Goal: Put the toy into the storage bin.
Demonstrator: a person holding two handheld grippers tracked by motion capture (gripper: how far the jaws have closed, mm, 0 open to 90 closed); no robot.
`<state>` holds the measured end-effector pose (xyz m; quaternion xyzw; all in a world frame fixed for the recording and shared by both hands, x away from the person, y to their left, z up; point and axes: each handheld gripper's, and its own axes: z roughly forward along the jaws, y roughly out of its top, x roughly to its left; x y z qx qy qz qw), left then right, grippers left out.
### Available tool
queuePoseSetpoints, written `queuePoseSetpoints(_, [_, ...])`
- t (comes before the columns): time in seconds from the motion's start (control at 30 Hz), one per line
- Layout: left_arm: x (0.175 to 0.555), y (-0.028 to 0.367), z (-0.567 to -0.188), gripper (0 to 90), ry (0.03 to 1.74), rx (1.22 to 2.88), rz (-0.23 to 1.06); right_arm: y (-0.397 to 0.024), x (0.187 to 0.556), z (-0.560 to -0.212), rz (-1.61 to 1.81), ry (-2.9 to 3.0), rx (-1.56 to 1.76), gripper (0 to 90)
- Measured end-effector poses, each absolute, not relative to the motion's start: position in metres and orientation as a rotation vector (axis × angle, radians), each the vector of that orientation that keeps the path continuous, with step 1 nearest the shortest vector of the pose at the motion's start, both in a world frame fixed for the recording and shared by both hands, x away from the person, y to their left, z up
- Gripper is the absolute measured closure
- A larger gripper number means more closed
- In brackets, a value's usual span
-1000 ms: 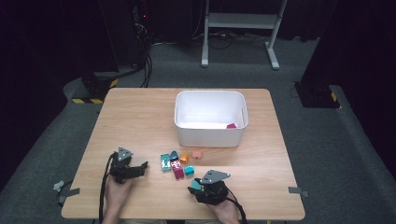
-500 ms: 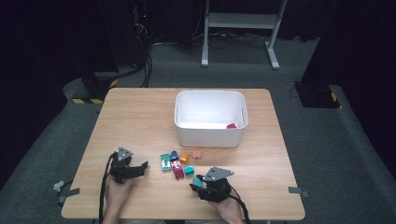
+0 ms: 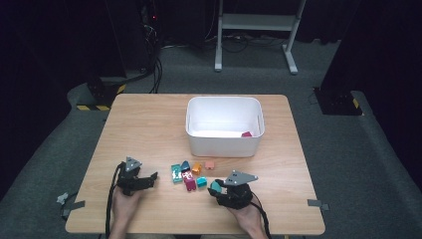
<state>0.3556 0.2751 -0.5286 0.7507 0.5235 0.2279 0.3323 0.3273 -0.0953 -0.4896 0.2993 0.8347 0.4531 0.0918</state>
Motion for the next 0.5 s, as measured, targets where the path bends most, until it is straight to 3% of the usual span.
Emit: queuePoseSetpoints(0.5, [0.356,0.275,-0.529,17.3,1.368,1.961,0.595,-0.122,0.354,-0.451,1.415,2.400,0.948,56.6])
